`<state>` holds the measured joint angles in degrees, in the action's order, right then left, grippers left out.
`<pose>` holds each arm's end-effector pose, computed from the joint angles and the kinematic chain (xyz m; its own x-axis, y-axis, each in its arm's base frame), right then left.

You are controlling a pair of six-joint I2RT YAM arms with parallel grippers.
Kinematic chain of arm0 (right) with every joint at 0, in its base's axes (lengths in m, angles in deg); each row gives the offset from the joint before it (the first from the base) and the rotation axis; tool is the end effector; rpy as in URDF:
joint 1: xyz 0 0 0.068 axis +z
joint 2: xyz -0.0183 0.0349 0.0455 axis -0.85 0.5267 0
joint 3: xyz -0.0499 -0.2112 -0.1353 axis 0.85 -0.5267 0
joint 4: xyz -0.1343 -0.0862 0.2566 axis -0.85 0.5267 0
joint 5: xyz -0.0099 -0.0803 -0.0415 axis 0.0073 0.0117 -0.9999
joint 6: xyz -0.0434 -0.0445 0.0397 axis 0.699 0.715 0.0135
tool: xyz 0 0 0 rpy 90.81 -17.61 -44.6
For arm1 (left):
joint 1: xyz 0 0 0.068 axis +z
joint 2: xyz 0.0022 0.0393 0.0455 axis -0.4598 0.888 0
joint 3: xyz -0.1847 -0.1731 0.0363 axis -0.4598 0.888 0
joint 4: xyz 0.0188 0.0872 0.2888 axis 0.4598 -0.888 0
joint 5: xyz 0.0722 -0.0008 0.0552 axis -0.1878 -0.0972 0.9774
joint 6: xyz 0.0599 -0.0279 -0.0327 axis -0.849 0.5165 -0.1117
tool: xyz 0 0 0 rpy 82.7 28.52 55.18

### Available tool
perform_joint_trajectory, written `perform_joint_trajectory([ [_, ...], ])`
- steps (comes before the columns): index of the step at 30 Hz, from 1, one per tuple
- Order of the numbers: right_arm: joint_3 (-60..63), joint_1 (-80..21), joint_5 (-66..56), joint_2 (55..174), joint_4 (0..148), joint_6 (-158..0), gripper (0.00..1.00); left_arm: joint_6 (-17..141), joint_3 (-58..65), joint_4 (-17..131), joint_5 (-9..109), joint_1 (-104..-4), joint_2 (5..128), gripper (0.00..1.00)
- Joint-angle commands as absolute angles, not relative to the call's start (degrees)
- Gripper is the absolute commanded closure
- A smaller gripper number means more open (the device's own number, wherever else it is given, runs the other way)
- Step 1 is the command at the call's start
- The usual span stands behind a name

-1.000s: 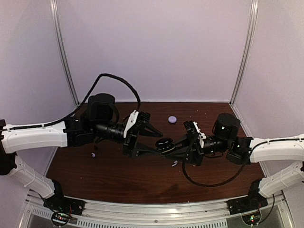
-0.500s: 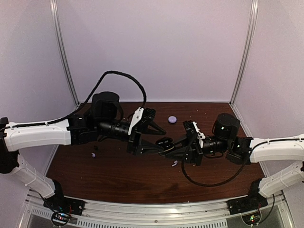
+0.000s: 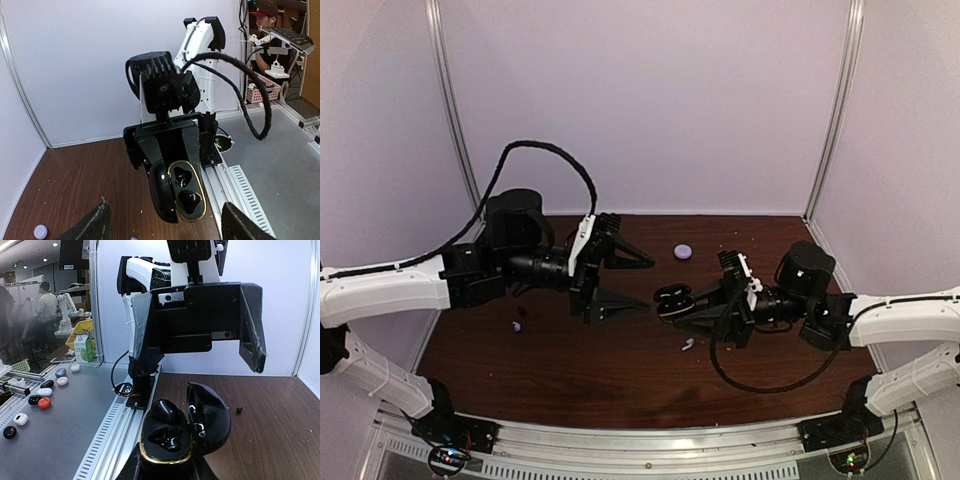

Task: Insert the wireless bluetooth earbuds into the charging case
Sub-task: Adjust the left earbud in the left side groove of the charging case, then move the right earbud to the center of the board.

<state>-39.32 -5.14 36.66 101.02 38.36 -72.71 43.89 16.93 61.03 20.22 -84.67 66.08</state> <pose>0.1521 0.2802 0.2399 0.0135 0.0274 -0.9995 -0.9769 -0.2129 -0.0190 0.1674 -0.3308 0.3089 0.0295 0.1317 -0.9909 0.9949 -0.0996 0.0164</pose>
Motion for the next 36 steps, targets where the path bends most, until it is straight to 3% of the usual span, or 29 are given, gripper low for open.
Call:
perform_joint_trajectory([
  [1, -41.33, -6.68, 34.90, 99.92, 33.14, -75.81, 1.00, 52.53, 17.59, 63.64, 22.50, -81.08, 65.46, 0.25],
  [8, -43.15, -9.76, 33.20, 100.89, 31.45, -78.79, 1.00, 73.64, 21.08, 58.18, 36.22, -71.78, 63.96, 0.32],
  [17, -45.39, -11.78, 33.29, 102.31, 27.00, -81.00, 1.00, 92.04, 35.55, 44.44, 55.72, -61.08, 56.67, 0.37],
  [20, -45.33, -11.98, 33.72, 102.95, 26.35, -81.35, 1.00, 92.84, 37.40, 41.87, 54.46, -52.97, 57.50, 0.39],
  [22, -45.22, -12.08, 33.70, 103.19, 26.32, -81.36, 1.00, 93.13, 36.75, 39.66, 54.10, -49.51, 60.26, 0.45],
  [29, -45.65, -12.25, 33.48, 103.18, 26.17, -81.71, 1.00, 90.42, 31.05, 34.92, 59.60, -49.00, 71.60, 0.48],
  [32, -45.56, -12.36, 33.49, 102.98, 26.84, -81.57, 1.00, 90.38, 30.93, 34.63, 62.90, -49.00, 73.40, 0.54],
  [36, -45.39, -12.38, 33.31, 102.91, 27.56, -81.10, 1.00, 89.60, 31.06, 33.71, 66.58, -48.99, 74.37, 0.55],
])
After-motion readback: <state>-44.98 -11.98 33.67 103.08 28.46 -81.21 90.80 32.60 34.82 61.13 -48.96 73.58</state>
